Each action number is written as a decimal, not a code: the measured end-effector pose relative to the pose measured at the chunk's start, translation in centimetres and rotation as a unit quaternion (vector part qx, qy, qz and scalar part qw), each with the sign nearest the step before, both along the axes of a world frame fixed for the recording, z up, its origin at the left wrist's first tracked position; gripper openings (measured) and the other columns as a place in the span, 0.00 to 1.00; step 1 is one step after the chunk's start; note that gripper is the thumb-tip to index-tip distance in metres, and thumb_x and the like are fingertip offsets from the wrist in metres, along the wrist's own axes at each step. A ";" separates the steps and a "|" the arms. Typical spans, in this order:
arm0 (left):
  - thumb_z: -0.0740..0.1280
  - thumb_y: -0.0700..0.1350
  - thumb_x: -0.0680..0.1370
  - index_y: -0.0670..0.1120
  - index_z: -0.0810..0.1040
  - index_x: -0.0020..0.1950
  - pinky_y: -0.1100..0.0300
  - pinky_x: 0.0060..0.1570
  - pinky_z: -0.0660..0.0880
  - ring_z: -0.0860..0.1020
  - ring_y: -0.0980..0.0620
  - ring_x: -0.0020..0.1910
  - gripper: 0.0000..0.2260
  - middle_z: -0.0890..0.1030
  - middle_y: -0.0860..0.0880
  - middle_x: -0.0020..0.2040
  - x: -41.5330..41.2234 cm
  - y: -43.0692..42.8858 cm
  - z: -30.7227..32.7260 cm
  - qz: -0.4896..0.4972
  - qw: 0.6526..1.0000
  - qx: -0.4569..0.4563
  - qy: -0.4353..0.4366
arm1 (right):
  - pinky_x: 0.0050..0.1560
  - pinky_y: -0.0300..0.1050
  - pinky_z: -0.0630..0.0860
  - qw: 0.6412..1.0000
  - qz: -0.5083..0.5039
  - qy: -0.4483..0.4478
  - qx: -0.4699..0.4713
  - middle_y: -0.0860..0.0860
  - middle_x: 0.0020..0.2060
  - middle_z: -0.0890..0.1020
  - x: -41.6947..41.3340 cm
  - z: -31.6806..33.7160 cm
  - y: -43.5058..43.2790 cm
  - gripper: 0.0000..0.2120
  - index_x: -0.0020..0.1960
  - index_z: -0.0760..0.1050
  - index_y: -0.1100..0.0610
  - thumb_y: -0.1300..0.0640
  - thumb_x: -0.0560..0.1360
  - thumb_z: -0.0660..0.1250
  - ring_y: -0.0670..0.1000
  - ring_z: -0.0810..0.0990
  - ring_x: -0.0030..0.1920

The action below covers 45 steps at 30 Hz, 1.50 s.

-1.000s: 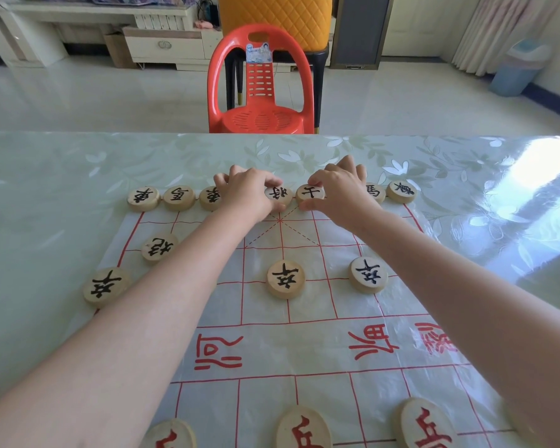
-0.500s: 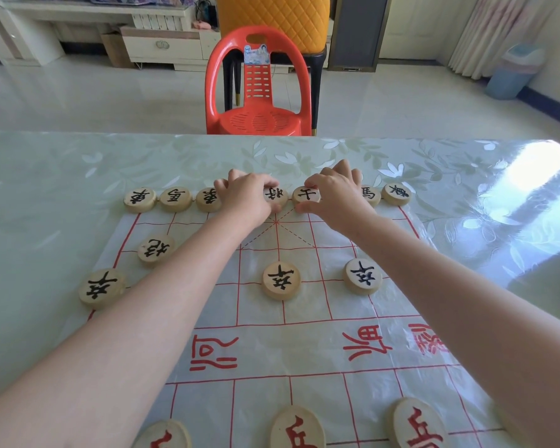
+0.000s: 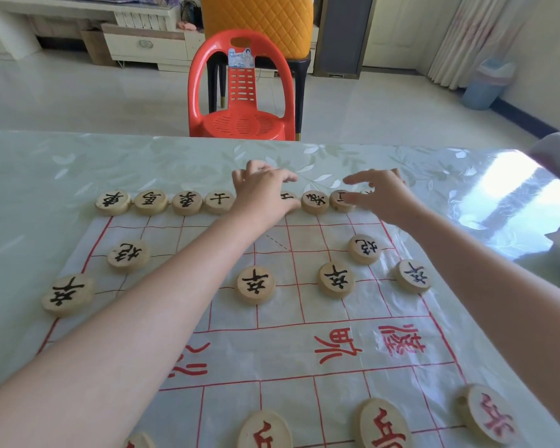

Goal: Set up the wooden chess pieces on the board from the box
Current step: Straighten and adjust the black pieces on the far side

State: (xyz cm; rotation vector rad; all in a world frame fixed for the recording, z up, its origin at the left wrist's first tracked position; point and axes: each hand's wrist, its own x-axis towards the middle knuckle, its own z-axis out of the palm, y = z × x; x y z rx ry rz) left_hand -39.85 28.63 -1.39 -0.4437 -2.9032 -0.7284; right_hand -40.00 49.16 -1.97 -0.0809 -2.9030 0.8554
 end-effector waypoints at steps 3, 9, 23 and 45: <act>0.67 0.50 0.75 0.54 0.70 0.68 0.53 0.60 0.55 0.59 0.51 0.70 0.22 0.72 0.49 0.66 -0.9 1.8 -0.8 -0.020 0.999 -0.035 -0.011 | 0.63 0.50 0.61 0.999 0.017 -0.015 0.028 0.56 0.54 0.78 0.4 -0.4 0.6 0.17 0.62 0.75 0.48 0.51 0.73 0.68 0.56 0.63 0.64; 0.57 0.35 0.75 0.55 0.63 0.71 0.51 0.65 0.51 0.56 0.53 0.72 0.27 0.67 0.53 0.72 -1.9 3.7 -2.3 -0.105 0.991 -0.082 -0.002 | 0.55 0.45 0.56 0.996 0.063 -0.002 0.070 0.46 0.32 0.70 0.7 -0.1 0.9 0.20 0.66 0.71 0.48 0.51 0.74 0.66 0.53 0.61 0.64; 0.60 0.66 0.72 0.47 0.76 0.61 0.49 0.64 0.51 0.60 0.46 0.68 0.28 0.76 0.46 0.62 -2.3 4.7 -2.4 -0.034 0.979 -0.159 0.121 | 0.56 0.46 0.54 0.983 0.073 0.064 0.156 0.48 0.61 0.74 0.1 -1.5 -0.1 0.24 0.65 0.72 0.51 0.43 0.73 0.66 0.53 0.62 0.62; 0.67 0.55 0.74 0.52 0.70 0.68 0.53 0.67 0.50 0.60 0.50 0.68 0.23 0.73 0.48 0.64 -1.3 3.4 -2.2 -0.067 0.994 -0.069 0.054 | 0.59 0.47 0.55 0.988 0.111 -0.010 0.111 0.45 0.53 0.73 0.8 -0.6 0.4 0.25 0.71 0.64 0.46 0.52 0.75 0.65 0.53 0.60 0.65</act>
